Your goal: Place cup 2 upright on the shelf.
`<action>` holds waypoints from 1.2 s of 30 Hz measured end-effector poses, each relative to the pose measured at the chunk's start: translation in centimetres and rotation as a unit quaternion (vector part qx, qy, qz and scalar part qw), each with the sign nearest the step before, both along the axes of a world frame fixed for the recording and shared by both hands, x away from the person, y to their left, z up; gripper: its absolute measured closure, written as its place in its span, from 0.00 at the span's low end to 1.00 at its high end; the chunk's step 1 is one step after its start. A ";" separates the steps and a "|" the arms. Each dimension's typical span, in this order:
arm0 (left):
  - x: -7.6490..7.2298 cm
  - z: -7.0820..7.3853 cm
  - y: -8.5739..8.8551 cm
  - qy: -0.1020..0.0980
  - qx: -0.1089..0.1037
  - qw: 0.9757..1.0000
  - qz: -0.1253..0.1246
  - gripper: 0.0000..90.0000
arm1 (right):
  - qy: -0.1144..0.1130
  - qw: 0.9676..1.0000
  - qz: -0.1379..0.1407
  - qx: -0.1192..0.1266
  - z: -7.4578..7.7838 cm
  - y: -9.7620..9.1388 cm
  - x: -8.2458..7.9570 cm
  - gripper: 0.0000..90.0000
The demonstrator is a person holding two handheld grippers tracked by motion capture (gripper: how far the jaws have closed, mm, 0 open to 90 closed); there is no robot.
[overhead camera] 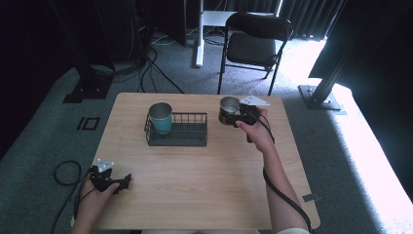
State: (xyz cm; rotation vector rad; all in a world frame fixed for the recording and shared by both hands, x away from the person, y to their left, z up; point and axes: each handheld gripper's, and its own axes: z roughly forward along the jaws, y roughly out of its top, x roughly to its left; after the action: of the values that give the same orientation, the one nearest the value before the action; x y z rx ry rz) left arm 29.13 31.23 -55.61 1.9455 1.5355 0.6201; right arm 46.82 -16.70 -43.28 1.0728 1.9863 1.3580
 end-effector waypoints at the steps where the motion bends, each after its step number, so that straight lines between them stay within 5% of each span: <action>1: 0.0 0.0 0.0 0.000 0.000 1.000 0.000 0.02 | -0.002 1.000 0.001 -0.001 0.1 0.2 0.0 0.20; 16: 0.0 0.0 0.0 0.000 -0.001 1.000 0.000 0.02 | -0.010 0.999 0.039 0.001 1.6 4.4 0.0 0.20; 36: 0.0 0.0 0.0 -0.001 -0.001 1.000 0.001 0.02 | -0.004 0.996 0.085 0.004 1.2 9.4 -0.1 0.20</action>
State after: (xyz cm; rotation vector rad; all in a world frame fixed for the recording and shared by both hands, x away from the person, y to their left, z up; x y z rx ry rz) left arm 29.13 31.22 -55.62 1.9426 1.5357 0.6209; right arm 46.76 -7.28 -42.08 0.9176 2.1084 1.4553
